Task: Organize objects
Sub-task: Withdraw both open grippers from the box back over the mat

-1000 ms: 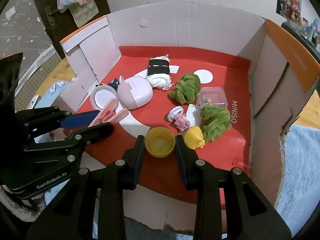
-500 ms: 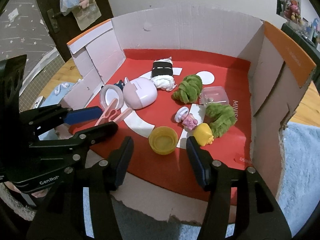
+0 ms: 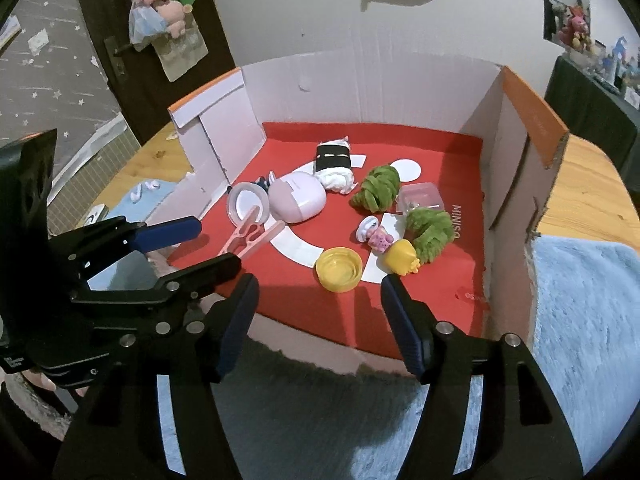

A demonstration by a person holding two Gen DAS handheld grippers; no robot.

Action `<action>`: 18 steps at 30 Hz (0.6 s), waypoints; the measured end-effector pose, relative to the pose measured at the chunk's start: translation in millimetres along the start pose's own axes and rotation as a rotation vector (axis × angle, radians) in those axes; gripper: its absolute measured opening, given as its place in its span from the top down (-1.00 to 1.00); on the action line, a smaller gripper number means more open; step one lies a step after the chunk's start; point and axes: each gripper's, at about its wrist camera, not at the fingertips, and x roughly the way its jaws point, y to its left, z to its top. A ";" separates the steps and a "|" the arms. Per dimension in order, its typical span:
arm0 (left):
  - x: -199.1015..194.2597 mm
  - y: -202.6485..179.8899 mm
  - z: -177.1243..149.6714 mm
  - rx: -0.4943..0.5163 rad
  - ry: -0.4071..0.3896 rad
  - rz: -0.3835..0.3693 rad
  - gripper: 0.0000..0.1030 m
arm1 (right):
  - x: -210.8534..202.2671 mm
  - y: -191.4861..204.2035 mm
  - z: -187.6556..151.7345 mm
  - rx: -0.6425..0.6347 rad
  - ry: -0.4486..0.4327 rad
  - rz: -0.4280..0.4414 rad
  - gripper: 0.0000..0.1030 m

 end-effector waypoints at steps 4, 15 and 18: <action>-8.7 -4.3 -4.0 0.005 -0.021 0.010 -0.23 | -7.9 2.0 -3.8 0.003 -0.019 -0.001 -0.35; -30.9 -7.8 -14.3 -0.010 -0.066 0.031 -0.47 | -34.1 4.3 -13.6 0.020 -0.082 -0.019 -0.46; -35.6 -6.4 -17.3 -0.021 -0.076 0.035 -0.67 | -39.4 4.0 -18.0 0.029 -0.092 -0.023 -0.46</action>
